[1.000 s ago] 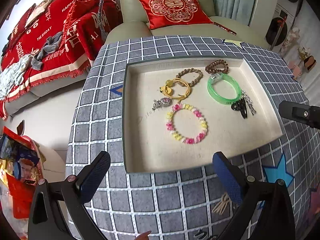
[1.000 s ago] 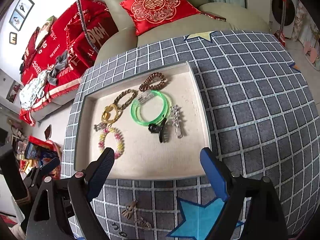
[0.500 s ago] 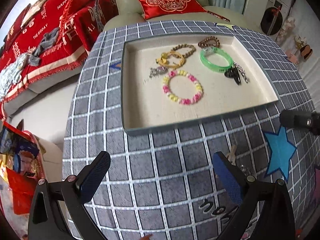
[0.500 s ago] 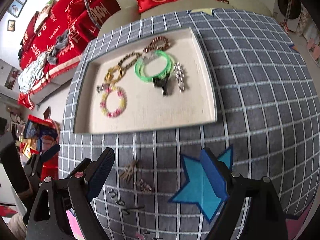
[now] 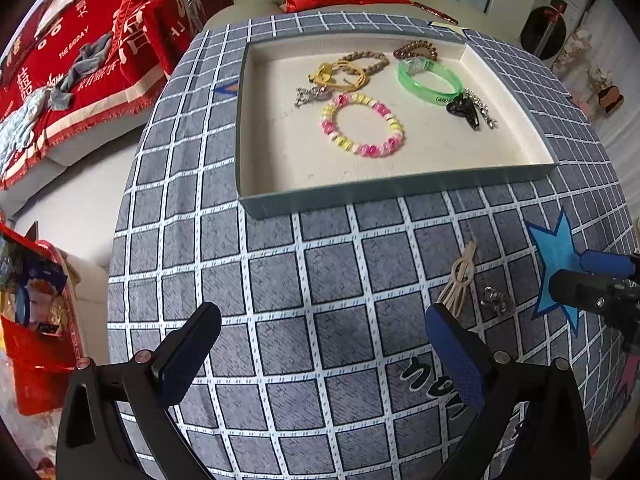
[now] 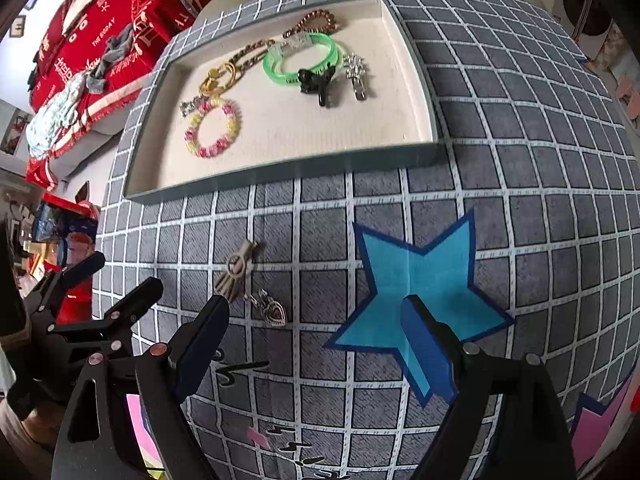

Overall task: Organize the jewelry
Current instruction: 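Move the left tool to the tan hair clip while the right tool moves to the heart pendant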

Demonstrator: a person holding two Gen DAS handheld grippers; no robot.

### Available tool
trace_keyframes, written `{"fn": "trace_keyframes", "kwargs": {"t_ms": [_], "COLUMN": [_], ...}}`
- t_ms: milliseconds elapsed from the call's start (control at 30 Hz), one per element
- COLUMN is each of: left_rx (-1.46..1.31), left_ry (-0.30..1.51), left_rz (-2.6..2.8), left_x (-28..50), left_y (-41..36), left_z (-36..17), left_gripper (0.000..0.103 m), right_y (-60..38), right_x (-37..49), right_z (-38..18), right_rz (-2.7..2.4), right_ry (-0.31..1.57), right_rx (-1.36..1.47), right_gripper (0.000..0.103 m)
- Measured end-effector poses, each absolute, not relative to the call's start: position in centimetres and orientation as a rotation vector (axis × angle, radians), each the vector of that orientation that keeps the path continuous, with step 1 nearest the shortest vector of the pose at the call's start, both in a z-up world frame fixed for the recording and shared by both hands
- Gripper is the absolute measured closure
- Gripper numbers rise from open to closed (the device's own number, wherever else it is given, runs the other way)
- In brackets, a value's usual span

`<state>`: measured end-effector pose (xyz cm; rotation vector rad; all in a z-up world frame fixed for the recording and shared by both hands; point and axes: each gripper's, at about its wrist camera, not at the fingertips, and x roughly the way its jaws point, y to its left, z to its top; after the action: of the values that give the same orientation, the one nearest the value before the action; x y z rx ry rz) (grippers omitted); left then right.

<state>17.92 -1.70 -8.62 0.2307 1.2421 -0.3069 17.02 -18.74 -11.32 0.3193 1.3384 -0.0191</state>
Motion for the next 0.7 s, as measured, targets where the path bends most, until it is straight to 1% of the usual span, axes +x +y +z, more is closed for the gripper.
{"fn": "trace_keyframes", "kwargs": {"t_ms": [300, 600, 667, 700], "left_rx": [0.248, 0.268, 0.270, 0.273], "left_ry": [1.274, 1.285, 1.282, 1.279], "left_rz": [-0.311, -0.372, -0.387, -0.392], "left_x": [17.4, 17.1, 16.9, 16.8], "left_y": [-0.6, -1.2, -1.2, -1.3], "left_z": [-10.0, -10.8, -10.8, -10.9], "left_gripper": [0.000, 0.000, 0.000, 0.000], "right_y": [-17.6, -15.2, -14.4, -14.2], "right_x": [16.7, 17.1, 17.3, 17.4], "right_z": [-12.7, -13.9, -14.1, -14.2], "right_rz": [0.007, 0.080, 0.092, 0.093], "right_ry": [1.363, 1.354, 1.348, 1.348], "right_rx": [0.234, 0.131, 0.100, 0.090], "right_gripper": [0.014, 0.015, 0.025, 0.028]}}
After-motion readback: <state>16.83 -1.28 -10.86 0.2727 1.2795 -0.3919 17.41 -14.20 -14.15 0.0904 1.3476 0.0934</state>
